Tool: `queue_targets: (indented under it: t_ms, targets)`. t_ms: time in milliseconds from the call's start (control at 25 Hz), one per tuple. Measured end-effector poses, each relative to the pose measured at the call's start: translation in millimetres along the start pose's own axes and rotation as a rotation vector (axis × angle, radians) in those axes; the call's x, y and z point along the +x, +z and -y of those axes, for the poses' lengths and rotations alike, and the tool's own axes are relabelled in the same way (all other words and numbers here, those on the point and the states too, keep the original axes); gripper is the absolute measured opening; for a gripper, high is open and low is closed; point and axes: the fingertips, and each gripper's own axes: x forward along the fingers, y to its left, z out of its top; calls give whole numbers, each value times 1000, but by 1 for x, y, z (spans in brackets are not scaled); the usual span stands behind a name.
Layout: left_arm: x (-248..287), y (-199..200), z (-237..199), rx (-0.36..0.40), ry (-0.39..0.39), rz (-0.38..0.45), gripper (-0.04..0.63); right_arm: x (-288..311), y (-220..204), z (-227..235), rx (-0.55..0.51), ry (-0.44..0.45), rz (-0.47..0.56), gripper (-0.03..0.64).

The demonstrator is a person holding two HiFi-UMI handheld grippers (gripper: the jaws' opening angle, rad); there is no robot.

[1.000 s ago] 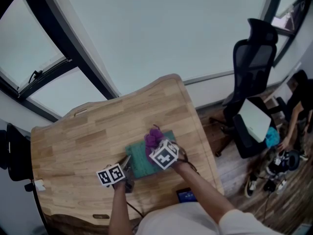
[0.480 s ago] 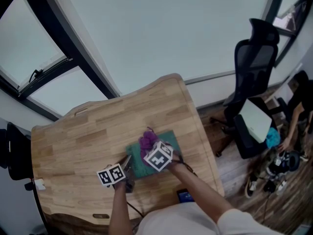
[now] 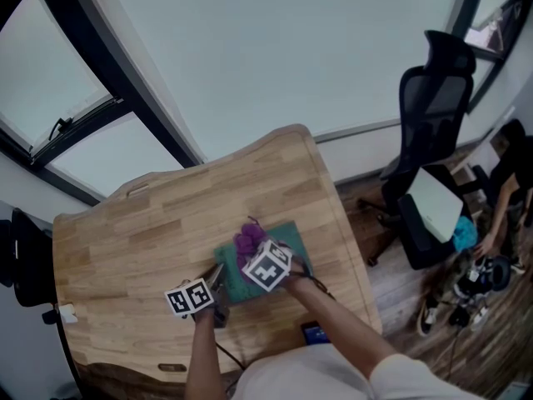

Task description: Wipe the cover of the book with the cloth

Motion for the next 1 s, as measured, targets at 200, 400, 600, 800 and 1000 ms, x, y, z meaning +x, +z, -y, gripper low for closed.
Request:
queue_targets:
  t_ms: [200, 400, 600, 800, 1000]
  targets:
    - [0, 0, 0, -1, 0, -2, 77, 6, 5, -11, -12, 18, 1, 87]
    - [0, 0, 0, 1, 0, -2, 77, 11, 10, -19, -26, 35, -1, 87]
    - [1, 0, 0, -1, -3, -3, 77, 18, 16, -30, -36, 51, -3, 87]
    - [0, 0, 1, -6, -5, 0, 77, 22, 22, -39, -21, 72, 7, 87]
    - [0, 0, 0, -10, -3, 0, 77, 22, 23, -40, -12, 80, 9, 87]
